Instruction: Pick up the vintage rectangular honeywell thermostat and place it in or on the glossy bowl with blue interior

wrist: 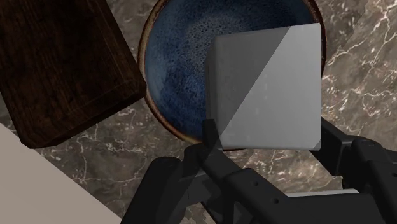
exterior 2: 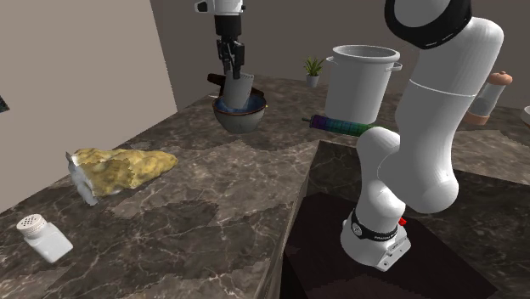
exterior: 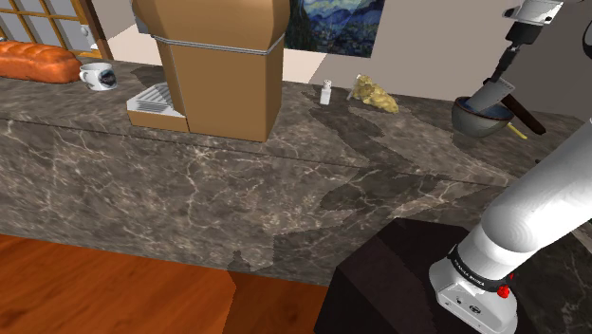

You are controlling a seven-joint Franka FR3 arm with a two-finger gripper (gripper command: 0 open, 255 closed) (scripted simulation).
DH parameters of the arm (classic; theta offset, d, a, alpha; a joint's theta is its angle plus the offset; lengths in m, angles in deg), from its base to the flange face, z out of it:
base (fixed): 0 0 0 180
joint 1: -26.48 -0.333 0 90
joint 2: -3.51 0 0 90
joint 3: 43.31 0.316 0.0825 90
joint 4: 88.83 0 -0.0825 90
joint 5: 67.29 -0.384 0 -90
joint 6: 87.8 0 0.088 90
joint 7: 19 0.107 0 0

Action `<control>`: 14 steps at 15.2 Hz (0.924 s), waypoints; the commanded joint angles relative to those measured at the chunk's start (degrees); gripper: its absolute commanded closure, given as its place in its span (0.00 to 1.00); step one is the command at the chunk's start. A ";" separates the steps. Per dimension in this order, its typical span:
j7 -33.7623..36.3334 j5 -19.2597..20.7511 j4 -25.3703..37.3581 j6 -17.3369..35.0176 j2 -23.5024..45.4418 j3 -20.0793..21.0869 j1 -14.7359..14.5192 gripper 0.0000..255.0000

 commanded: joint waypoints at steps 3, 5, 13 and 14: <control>-0.01 0.00 -0.02 0.06 -0.01 0.00 0.00 1.00; 0.00 0.01 -0.03 0.05 -0.02 0.00 0.00 0.00; -2.24 -2.99 10.77 -8.01 4.13 -1.56 0.71 0.00; -2.24 -3.00 10.77 -8.01 4.13 -1.52 0.76 0.00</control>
